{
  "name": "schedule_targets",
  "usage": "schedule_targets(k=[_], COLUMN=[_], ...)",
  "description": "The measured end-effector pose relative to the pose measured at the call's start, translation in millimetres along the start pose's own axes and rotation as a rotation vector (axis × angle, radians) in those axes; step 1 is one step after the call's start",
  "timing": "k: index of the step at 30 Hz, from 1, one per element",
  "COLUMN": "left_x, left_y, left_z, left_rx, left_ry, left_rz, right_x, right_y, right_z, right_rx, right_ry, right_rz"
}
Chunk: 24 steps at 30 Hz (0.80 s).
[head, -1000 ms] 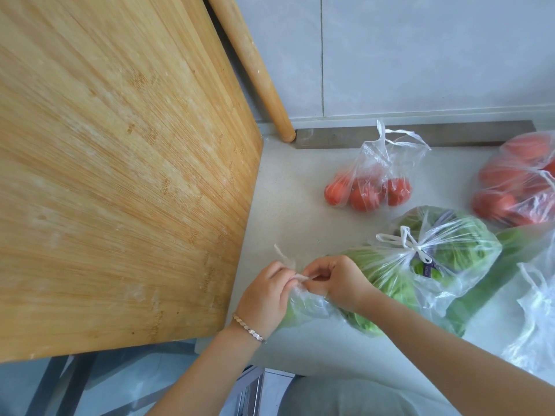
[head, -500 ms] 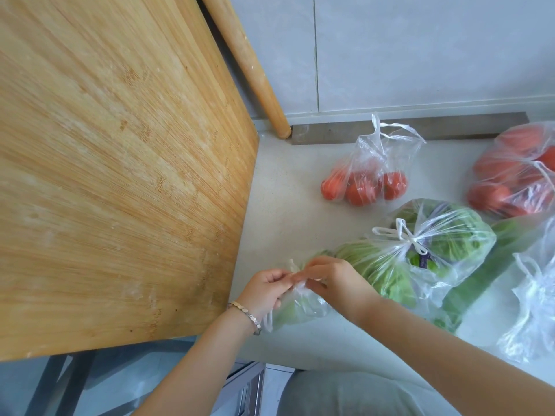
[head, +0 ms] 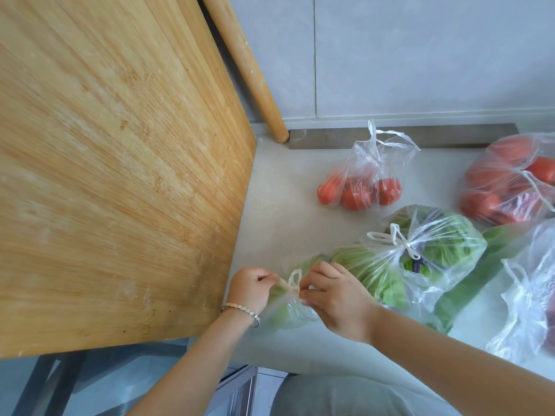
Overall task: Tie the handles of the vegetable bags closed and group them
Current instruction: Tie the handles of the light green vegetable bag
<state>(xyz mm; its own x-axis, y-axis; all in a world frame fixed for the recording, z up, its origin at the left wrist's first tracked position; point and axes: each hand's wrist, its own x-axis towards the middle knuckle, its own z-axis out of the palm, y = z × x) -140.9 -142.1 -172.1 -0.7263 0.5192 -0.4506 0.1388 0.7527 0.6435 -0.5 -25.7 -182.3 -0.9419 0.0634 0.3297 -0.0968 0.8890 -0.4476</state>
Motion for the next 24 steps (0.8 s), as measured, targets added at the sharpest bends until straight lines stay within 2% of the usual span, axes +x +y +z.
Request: schedule_targets(k=[3,6,8,10,12,14,15,20,24], left_x=[6,8,3,-5,-15,-20,-20,-7,0], left_y=[-6,1,14,24,31,31,31,29,26], left_z=[1,-4,-12,-16,-10,1,5,-12,-26], left_rx=[0.008,0.130,0.239,0.331,0.536,0.727,0.748,0.511,0.444], left_ry=[-0.009,-0.073,-0.180,-0.359,-0.444,-0.378,-0.329,-0.019,0.113], left_rz=[-0.033,0.026,0.137,0.222,0.341,0.432,0.436,0.303,0.233], right_x=[-5,-2,7,18,29,37,40,34,20], right_y=[-4,-4,-7,-6,-2,4,8,26,38], right_z=[8,10,2,-11,-25,-40,-47,-75,-89], right_rx=[0.004,0.032,0.092,0.191,0.299,0.363,0.386,0.377,0.348], right_ry=[-0.022,-0.030,-0.096,-0.153,-0.108,-0.007,0.029,0.027,0.036], right_rz=[0.030,0.183,0.293,0.411,0.522,0.626,0.670,0.771,0.828])
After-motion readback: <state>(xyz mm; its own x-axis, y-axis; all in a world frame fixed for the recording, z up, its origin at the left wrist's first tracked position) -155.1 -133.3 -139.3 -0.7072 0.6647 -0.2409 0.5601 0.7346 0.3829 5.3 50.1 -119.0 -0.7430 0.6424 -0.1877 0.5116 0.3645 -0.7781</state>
